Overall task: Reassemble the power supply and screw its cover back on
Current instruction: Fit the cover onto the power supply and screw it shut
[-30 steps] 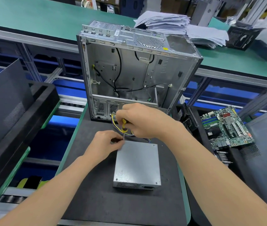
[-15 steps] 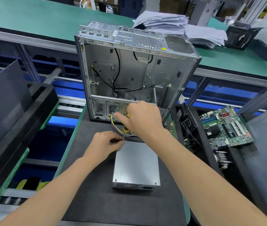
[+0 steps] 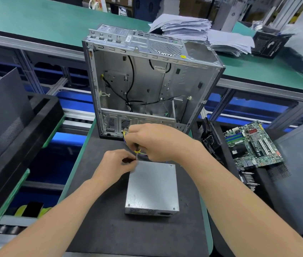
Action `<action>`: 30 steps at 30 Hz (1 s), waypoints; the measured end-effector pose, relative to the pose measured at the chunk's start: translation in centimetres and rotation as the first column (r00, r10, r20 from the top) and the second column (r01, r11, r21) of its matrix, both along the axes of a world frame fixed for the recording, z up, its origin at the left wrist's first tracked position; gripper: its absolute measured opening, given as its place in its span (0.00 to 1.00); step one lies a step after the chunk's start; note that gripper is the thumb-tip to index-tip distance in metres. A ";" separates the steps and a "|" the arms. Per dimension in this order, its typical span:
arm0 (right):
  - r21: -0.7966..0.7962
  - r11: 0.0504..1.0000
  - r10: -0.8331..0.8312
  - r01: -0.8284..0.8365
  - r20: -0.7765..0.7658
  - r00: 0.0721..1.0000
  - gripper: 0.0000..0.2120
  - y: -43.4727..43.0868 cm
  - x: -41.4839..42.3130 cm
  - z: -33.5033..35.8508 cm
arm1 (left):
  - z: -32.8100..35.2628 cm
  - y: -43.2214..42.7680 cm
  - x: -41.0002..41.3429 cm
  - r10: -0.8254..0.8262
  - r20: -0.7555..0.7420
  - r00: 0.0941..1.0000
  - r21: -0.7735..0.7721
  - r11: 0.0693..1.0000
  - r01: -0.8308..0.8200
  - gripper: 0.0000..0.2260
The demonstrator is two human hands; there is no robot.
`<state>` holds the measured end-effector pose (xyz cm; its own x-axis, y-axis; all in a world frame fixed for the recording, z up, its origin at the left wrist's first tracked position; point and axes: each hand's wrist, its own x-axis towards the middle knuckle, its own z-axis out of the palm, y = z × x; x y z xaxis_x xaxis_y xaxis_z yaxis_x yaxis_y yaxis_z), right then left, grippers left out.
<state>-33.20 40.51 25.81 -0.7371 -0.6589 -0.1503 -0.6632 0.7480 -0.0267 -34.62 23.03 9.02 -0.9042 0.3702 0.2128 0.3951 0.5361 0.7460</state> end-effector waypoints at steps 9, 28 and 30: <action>-0.123 0.958 -0.265 0.258 -0.039 0.964 0.14 -0.1 -0.5 -0.4 | -0.3 0.0 0.0 0.000 0.004 1.000 0.011 1.000 0.000 0.02; -0.030 0.998 -0.054 0.052 -0.087 0.995 0.04 0.9 -0.1 -0.2 | -0.3 0.0 0.2 0.005 -0.026 1.000 0.011 1.000 -0.005 0.01; -0.018 1.000 -0.017 0.017 -0.030 0.999 0.11 0.9 -0.2 -0.2 | -0.3 0.1 0.3 0.013 -0.024 1.000 0.007 1.000 -0.012 0.02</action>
<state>-33.37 41.41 25.63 -0.7523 -0.6485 -0.1166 -0.6510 0.7588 -0.0204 -34.34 23.09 8.69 -0.9033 0.3574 0.2373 0.4065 0.5359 0.7400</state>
